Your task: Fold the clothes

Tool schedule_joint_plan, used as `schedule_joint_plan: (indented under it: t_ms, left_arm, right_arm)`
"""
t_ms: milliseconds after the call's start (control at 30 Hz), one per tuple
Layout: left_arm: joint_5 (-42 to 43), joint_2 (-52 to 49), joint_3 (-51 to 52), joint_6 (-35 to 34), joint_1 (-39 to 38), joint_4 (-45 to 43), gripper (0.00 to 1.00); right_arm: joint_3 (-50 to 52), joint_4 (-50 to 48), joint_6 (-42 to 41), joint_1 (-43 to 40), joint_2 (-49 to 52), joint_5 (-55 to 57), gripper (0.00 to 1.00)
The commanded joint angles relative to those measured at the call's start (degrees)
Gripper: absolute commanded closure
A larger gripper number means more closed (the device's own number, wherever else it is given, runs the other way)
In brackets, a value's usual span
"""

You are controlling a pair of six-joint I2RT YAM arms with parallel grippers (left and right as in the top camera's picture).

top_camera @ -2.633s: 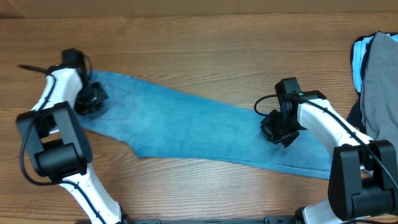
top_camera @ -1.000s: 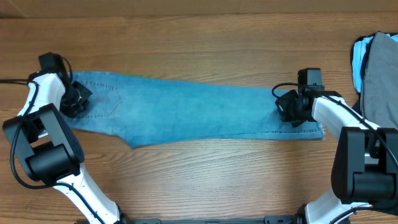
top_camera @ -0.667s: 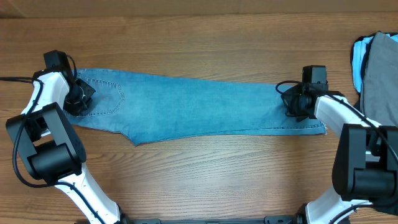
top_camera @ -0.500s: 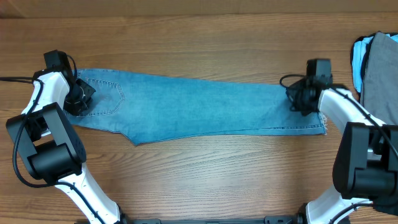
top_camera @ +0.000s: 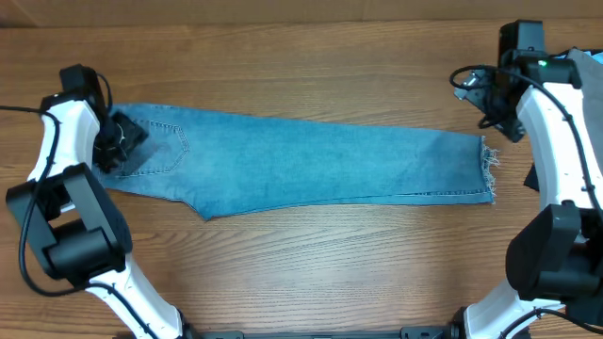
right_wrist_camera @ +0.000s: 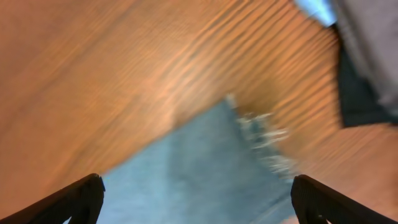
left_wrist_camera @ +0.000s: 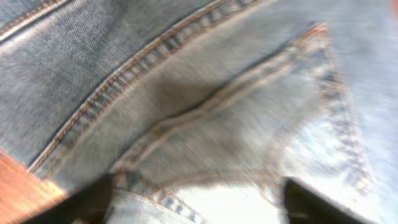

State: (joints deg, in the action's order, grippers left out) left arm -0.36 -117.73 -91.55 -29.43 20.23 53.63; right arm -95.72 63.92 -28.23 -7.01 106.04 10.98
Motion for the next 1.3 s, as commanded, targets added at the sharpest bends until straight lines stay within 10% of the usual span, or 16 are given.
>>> schedule_joint_plan:
  t_ms: [0, 500, 1267]
  left_arm:
    - [6.99, 2.36, -1.33, 4.33, -0.81, 0.85, 0.0]
    - [7.74, 2.34, -1.2, 8.72, -11.47, 1.9, 0.0]
    - [7.91, 2.34, -1.18, 8.68, -18.32, 1.92, 0.0]
  right_arm:
    - [-0.04, -0.42, 11.19, -1.73, -0.13, 3.56, 0.0]
    - [18.47, -11.85, 28.87, -14.01, 0.92, -22.56, 0.02]
    - [32.41, -25.16, 26.01, -14.12, 1.53, -20.85, 0.04]
